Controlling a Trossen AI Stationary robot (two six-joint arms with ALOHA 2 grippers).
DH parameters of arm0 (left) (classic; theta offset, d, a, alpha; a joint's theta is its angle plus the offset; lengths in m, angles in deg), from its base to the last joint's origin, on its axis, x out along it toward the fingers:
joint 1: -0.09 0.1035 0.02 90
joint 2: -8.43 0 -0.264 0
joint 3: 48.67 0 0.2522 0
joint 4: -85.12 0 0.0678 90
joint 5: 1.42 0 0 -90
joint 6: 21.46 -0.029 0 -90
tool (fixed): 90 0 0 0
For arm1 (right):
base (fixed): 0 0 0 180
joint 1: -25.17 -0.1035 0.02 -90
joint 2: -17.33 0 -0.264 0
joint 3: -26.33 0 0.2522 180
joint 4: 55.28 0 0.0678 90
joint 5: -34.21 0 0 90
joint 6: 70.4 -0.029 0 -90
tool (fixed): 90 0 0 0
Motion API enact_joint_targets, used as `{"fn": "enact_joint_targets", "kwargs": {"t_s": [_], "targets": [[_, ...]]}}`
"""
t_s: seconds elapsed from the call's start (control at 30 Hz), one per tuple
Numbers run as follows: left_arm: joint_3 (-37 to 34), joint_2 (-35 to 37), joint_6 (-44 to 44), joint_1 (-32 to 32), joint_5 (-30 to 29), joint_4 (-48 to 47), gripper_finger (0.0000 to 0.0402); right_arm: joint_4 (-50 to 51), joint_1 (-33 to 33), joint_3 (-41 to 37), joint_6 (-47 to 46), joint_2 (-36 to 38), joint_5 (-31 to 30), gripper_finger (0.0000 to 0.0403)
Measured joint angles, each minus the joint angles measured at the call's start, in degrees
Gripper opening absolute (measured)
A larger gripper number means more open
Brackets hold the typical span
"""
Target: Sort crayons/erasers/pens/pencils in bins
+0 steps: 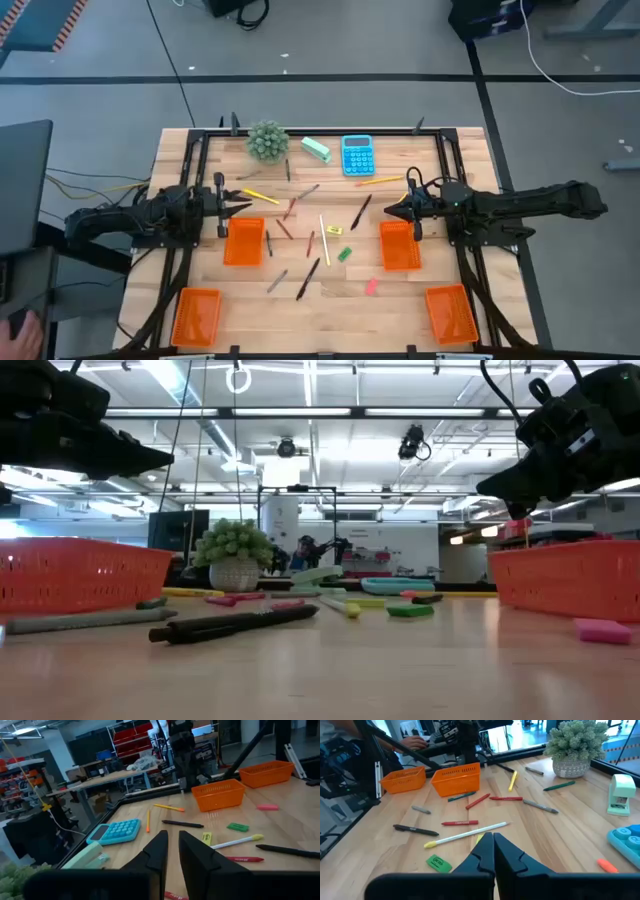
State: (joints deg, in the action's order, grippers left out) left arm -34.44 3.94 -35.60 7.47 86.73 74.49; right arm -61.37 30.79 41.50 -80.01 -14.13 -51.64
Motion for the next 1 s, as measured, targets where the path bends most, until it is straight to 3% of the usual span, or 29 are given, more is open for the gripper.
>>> {"fn": "enact_joint_targets", "kwargs": {"t_s": [0.4,1.0], "targets": [[-0.01,0.00,-0.02,3.44,0.00,0.00,0.0059,0.00,-0.02,-0.01,0.00,0.00,-0.01,0.0006],[-0.02,0.00,0.00,3.43,0.00,0.00,0.0059,0.01,0.00,0.00,0.00,0.00,-0.01,0.0006]]}}
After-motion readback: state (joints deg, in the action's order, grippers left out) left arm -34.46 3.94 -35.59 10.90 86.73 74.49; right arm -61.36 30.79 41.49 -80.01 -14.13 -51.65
